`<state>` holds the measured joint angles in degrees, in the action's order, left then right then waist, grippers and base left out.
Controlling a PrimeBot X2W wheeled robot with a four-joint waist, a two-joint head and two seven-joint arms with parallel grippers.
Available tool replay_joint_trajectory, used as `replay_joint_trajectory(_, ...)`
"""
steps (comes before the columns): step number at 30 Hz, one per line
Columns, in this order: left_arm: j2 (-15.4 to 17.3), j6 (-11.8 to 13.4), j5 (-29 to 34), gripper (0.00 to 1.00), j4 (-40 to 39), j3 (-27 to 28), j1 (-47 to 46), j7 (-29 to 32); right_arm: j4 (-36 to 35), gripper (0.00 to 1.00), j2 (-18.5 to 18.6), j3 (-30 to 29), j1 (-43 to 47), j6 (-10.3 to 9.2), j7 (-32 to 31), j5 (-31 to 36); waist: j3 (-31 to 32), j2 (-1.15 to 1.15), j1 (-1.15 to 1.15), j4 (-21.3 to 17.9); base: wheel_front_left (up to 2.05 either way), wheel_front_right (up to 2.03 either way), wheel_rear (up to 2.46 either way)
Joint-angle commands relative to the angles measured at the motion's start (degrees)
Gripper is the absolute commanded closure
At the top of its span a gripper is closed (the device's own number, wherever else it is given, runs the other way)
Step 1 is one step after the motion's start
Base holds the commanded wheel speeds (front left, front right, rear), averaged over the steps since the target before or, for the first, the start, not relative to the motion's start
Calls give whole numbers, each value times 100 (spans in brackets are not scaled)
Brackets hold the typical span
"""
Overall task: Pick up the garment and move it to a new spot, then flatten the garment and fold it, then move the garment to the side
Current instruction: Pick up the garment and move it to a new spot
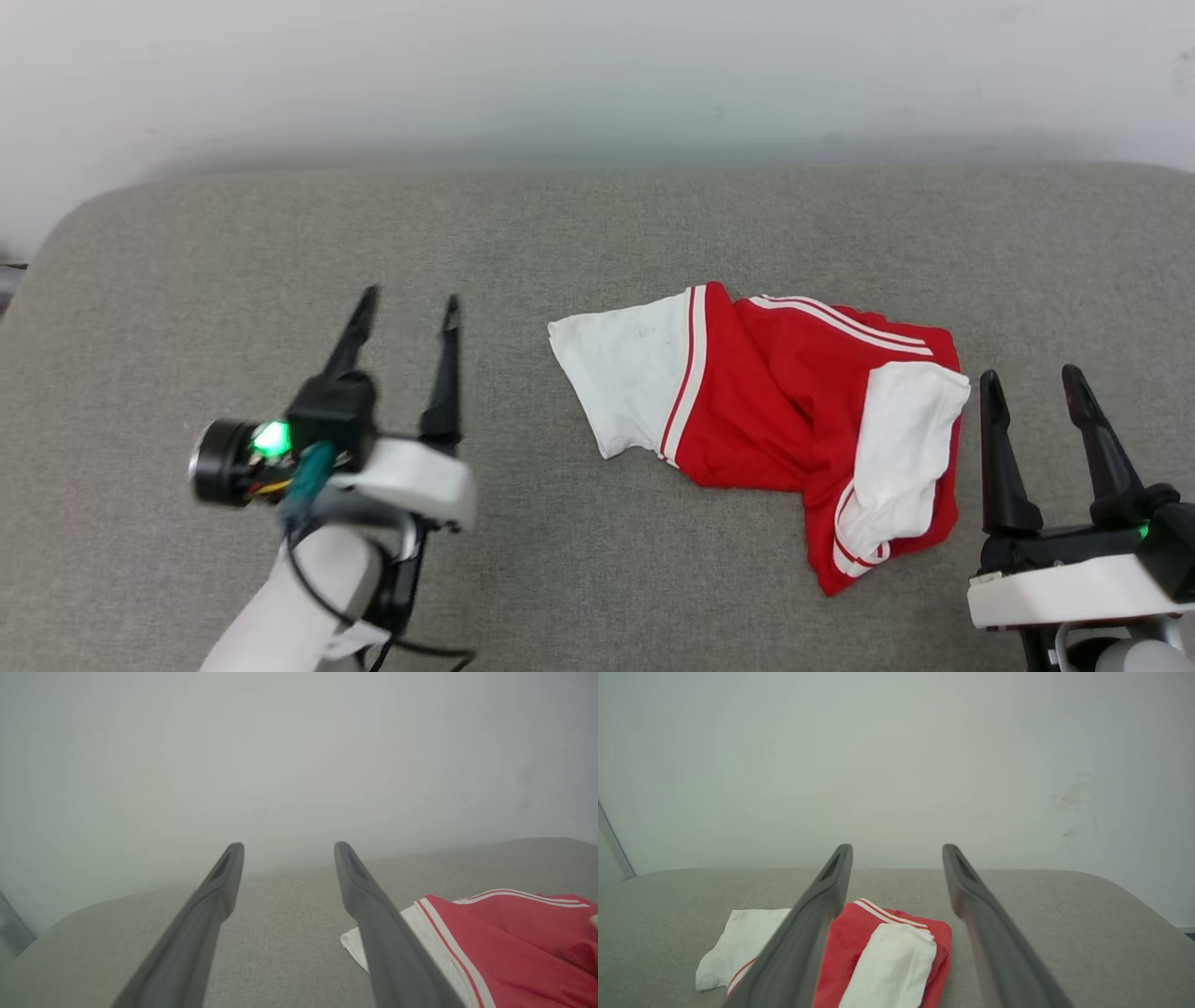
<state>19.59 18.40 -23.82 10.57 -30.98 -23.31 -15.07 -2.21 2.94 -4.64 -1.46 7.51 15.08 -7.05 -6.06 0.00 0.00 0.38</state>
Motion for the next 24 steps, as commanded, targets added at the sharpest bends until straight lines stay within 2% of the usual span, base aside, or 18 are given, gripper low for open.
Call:
replay_joint_trajectory(1, 22, 19, 49, 0, -75, 144, 210, -14, 14, 0, -10, 0, 64, -4, 14, 16, 38, 0, 0, 33, 0, 0, 0)
replay_joint_trajectory(4, -11, 40, 157, 0, -274, 657, 703, -14, 48, 0, -10, 12, 132, -4, 14, 1, 92, 0, 0, 65, 0, 0, 0)
replay_joint_trajectory(11, -292, -165, 527, 0, -618, 1529, 1603, -15, 132, 0, -10, 52, 210, -4, 14, -27, 153, 0, 0, 63, 0, 0, 0)
replay_joint_trajectory(24, -1075, -792, 1208, 0, -718, 2296, 2471, -15, 270, 0, -10, 61, 444, -4, 14, -64, 311, 0, 0, 54, 0, 0, 0)
